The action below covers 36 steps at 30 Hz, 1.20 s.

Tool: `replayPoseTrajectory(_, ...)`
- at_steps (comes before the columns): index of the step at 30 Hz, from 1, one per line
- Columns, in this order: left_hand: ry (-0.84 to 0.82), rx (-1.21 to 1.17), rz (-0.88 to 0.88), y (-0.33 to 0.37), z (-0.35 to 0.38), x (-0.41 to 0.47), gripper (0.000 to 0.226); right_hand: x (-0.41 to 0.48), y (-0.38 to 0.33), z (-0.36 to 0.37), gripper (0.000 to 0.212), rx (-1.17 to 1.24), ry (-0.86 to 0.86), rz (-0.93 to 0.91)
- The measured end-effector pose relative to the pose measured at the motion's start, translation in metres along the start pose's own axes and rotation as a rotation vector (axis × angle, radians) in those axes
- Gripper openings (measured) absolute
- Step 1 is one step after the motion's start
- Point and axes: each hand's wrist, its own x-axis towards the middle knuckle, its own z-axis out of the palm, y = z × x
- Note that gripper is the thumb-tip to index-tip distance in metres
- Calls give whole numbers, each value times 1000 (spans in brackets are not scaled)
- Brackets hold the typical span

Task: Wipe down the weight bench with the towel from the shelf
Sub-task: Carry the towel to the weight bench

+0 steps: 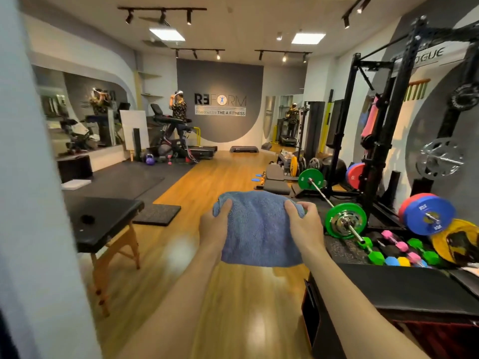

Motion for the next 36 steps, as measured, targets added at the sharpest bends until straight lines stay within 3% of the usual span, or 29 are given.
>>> replayPoseTrajectory(8,28,-15,-15,-51,101,266,25,255,60,107,28,-2,-2,77)
replayPoseTrajectory(12,28,29,-15,-73,152,398,35,386,94,159,25,-2,-10,67)
replayPoseTrajectory(20,61,36,-27,-125,261,692,33,680,166,281,28,21,-61,40)
replayPoseTrajectory(36,29,96,52,-182,421,1331,31,1245,255,585,28,69,-69,41)
